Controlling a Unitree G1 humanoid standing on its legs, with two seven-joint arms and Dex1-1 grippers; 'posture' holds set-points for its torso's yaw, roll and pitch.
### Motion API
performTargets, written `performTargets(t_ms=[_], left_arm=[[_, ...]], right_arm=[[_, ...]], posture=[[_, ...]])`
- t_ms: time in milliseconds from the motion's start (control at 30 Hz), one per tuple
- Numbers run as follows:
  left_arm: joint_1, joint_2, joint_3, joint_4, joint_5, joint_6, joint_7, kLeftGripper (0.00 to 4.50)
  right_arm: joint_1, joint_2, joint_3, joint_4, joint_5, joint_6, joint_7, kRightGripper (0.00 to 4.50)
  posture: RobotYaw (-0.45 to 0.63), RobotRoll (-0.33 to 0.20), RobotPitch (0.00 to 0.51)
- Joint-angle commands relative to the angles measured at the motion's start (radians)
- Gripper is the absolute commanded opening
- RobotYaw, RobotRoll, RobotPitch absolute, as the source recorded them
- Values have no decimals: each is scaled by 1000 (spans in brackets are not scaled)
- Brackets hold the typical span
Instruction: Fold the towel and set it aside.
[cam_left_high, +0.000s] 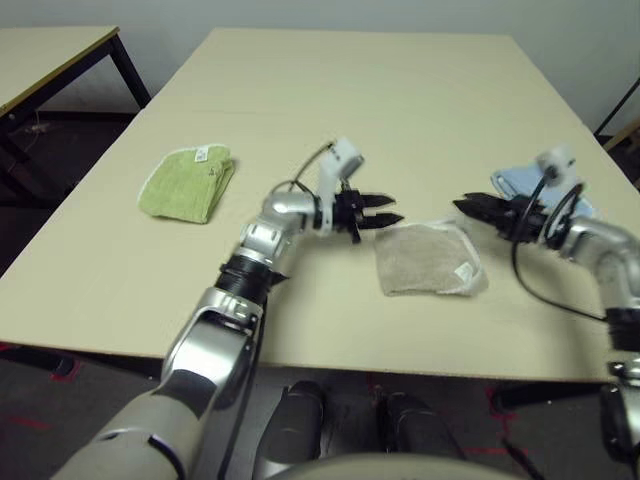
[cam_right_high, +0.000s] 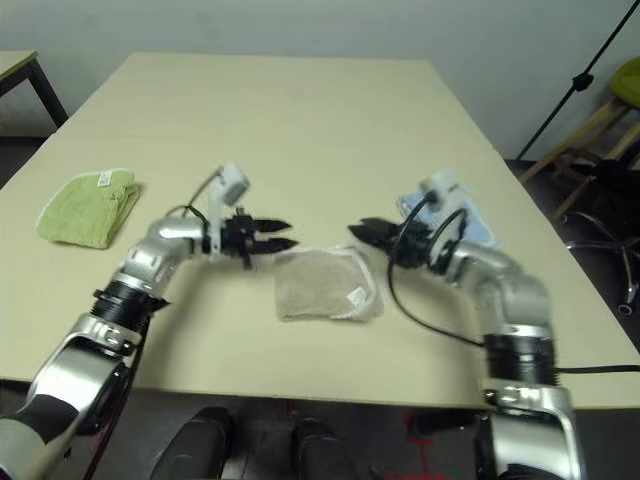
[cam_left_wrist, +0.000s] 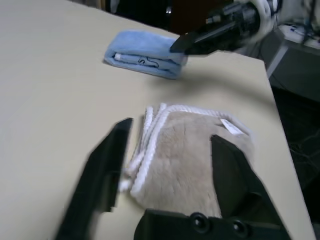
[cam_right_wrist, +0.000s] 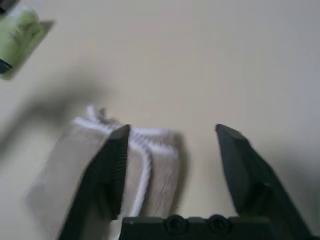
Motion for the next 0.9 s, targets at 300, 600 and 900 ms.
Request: performTargets(t_ms=[300,600,900], left_arm=[[189,193,37,-286,-194,126,-173,4480],[272,263,30,-377,-250,186,-191,4480],[286,252,23,-380,-255,181,-168,4500]], right_arm=[[-31,0,86,82,77,422,-14,4500],[-16,99,191,175,17,331,-45,4500],[-63,182,185,219,-1,314,-76,3541]], posture=[[114,0,94],[124,0,102],[132,0,98]])
